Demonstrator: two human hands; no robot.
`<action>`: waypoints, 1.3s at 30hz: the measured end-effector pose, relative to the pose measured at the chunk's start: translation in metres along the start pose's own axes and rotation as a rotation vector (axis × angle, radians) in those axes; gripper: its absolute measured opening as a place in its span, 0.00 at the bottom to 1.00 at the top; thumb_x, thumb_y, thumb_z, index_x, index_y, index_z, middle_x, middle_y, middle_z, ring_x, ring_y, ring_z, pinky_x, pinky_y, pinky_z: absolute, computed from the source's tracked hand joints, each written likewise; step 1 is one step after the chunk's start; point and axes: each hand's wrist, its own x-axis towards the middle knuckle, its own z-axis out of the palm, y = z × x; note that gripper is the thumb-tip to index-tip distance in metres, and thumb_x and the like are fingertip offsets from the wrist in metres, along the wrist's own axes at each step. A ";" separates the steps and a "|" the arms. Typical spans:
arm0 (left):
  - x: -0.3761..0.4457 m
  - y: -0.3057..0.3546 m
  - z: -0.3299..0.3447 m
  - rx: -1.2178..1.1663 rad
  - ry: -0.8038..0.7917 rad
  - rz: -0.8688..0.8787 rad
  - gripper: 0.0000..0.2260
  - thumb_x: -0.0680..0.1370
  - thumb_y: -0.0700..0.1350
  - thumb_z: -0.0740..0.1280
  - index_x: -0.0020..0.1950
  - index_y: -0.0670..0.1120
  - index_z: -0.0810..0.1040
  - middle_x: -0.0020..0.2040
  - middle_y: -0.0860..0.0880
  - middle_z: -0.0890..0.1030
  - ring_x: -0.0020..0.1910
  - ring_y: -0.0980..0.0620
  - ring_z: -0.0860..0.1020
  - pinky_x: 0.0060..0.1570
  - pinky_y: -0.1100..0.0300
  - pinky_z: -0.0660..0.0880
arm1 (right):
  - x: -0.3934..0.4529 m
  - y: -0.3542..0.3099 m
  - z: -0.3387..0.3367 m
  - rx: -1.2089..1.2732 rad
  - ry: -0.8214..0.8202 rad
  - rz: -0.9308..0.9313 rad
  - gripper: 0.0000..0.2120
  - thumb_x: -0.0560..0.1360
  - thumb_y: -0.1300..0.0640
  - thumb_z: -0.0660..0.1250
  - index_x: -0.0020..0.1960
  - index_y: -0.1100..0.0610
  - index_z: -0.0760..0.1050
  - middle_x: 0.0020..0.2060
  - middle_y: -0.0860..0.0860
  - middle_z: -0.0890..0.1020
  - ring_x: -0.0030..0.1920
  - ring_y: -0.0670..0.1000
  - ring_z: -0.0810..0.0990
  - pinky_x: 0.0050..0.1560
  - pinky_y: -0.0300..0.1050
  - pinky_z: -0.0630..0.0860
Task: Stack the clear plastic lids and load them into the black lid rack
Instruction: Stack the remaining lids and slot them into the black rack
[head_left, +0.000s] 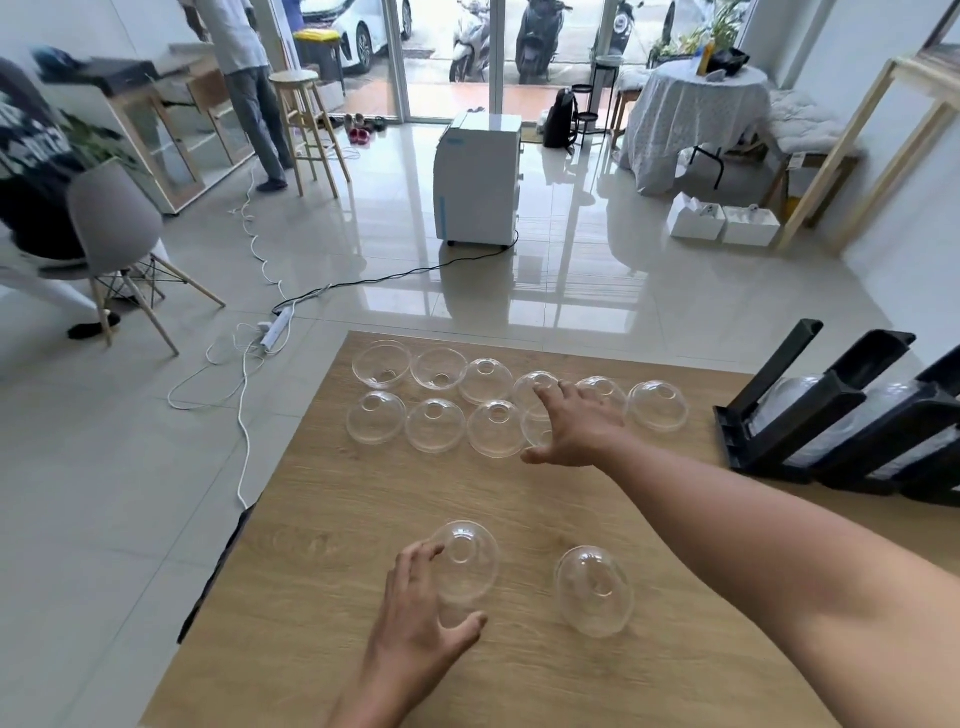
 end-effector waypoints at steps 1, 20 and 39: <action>0.000 0.002 0.000 0.001 0.004 -0.003 0.41 0.64 0.65 0.74 0.73 0.52 0.65 0.69 0.56 0.65 0.70 0.56 0.66 0.70 0.64 0.65 | 0.005 0.000 0.001 -0.026 -0.013 -0.010 0.55 0.66 0.23 0.69 0.83 0.45 0.49 0.83 0.53 0.57 0.81 0.61 0.57 0.79 0.61 0.57; 0.167 0.054 -0.038 0.331 -0.156 0.122 0.42 0.68 0.59 0.79 0.75 0.46 0.65 0.71 0.48 0.69 0.71 0.47 0.67 0.72 0.52 0.66 | 0.007 0.016 0.021 -0.068 -0.022 -0.050 0.51 0.64 0.25 0.65 0.81 0.42 0.54 0.76 0.52 0.69 0.73 0.62 0.70 0.65 0.60 0.73; 0.256 0.080 -0.007 0.736 -0.491 0.401 0.42 0.68 0.50 0.80 0.77 0.48 0.62 0.69 0.46 0.70 0.65 0.41 0.74 0.60 0.47 0.76 | -0.212 0.026 0.117 1.193 0.641 0.198 0.40 0.64 0.52 0.84 0.66 0.49 0.63 0.70 0.42 0.75 0.72 0.50 0.74 0.70 0.49 0.70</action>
